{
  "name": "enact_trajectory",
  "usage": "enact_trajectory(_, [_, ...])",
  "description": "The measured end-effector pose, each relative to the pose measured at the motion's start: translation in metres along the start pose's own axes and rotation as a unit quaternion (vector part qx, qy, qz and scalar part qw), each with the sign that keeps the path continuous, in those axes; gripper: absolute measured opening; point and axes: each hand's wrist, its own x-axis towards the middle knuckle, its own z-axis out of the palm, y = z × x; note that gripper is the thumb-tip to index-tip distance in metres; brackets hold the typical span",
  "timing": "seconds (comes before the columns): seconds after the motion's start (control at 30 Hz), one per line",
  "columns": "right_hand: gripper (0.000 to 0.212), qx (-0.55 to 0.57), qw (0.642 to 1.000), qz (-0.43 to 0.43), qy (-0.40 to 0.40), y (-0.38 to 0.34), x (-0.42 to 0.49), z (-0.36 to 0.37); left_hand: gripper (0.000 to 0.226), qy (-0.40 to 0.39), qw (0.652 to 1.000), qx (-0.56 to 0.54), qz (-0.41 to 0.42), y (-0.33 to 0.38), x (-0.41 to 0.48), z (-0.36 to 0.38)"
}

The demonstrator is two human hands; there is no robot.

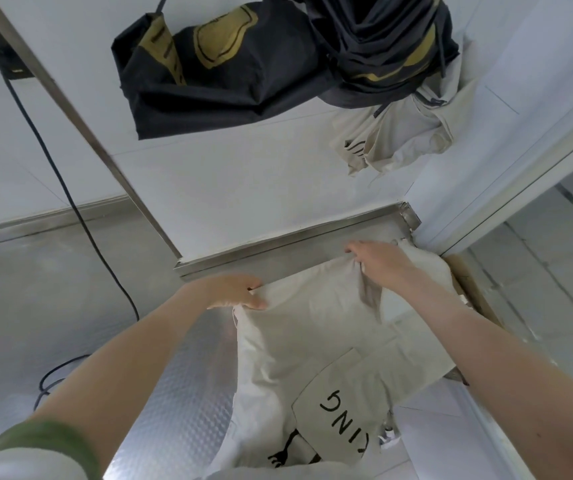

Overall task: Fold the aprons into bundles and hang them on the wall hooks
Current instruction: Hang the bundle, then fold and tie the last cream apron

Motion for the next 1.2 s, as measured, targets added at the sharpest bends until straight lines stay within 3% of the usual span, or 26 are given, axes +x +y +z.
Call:
enact_trajectory(0.13, [0.034,-0.01,1.0,0.023,0.019,0.005,0.001,-0.003,0.029,-0.079,0.987,-0.134,-0.047,0.011,-0.008,0.014])
enact_trajectory(0.27, [0.021,0.016,0.997,0.04,0.066,0.008,-0.013,-0.004,0.037,-0.159,0.98,-0.11,-0.039,0.022,-0.012,0.033])
enact_trajectory(0.37, [0.023,0.081,0.992,0.027,0.096,0.007,-0.025,-0.007,0.042,-0.139,0.987,-0.074,-0.034,0.032,-0.015,0.042])
enact_trajectory(0.47, [0.032,0.093,0.991,-0.01,0.098,0.011,-0.031,-0.011,0.043,-0.063,0.997,0.006,-0.031,0.028,-0.015,0.039])
enact_trajectory(0.63, [0.044,0.108,0.986,-0.084,0.093,0.022,-0.038,-0.011,0.033,0.013,1.0,0.019,-0.017,0.014,-0.024,0.02])
enact_trajectory(0.73, [0.043,0.137,0.987,-0.067,0.052,0.023,-0.041,-0.017,0.023,0.071,0.992,0.101,-0.024,0.022,-0.041,0.008])
enact_trajectory(0.83, [0.045,0.122,0.991,-0.047,0.014,0.022,-0.044,-0.024,0.031,0.141,0.979,0.145,-0.022,0.028,-0.054,0.002])
enact_trajectory(0.9, [0.046,0.084,0.996,-0.037,0.016,0.02,-0.045,-0.027,0.014,0.178,0.971,0.159,-0.03,0.032,-0.058,-0.003])
enact_trajectory(1.0, [0.05,0.033,0.999,-0.011,0.017,0.015,-0.05,-0.034,0.015,0.244,0.962,0.11,-0.046,0.039,-0.067,-0.016])
enact_trajectory(1.13, [0.037,-0.06,0.993,-0.031,0.094,0.004,-0.049,-0.039,0.022,0.393,0.914,0.075,-0.065,0.051,-0.069,-0.037])
enact_trajectory(1.2, [0.029,-0.046,0.992,-0.021,0.116,-0.002,-0.045,-0.039,0.024,0.416,0.903,0.068,-0.082,0.051,-0.066,-0.039])
